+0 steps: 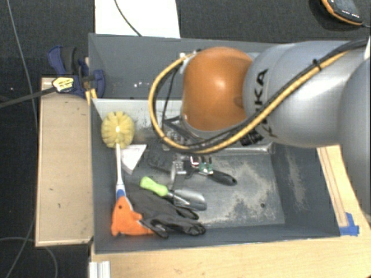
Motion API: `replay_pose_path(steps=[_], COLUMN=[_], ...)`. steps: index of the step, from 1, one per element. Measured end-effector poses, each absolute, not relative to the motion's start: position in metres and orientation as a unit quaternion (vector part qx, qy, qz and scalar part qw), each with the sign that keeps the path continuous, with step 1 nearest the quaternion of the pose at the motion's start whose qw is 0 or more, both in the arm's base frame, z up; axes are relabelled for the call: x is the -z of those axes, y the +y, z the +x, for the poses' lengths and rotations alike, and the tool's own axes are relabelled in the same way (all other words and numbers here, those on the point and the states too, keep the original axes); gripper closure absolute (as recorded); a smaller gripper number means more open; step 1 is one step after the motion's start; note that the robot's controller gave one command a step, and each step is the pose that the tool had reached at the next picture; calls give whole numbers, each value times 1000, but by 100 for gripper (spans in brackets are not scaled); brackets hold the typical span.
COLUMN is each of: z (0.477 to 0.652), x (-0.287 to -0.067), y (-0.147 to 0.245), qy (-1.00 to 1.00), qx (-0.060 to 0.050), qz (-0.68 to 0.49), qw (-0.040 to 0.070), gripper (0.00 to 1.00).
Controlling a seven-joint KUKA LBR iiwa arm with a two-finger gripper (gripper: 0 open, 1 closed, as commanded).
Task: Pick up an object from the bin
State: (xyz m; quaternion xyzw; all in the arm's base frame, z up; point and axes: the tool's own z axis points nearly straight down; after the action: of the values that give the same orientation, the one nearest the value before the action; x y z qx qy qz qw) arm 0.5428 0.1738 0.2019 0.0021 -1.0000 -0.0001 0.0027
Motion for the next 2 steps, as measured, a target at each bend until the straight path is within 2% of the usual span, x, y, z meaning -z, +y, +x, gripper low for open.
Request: replay_pose_path(steps=[1, 2], z=[544, 502], x=[-207, -81], y=[172, 173], qy=[-1000, -993], qx=[1, 1], qz=[-2, -117], qw=[-1, 1], gripper=[0, 0])
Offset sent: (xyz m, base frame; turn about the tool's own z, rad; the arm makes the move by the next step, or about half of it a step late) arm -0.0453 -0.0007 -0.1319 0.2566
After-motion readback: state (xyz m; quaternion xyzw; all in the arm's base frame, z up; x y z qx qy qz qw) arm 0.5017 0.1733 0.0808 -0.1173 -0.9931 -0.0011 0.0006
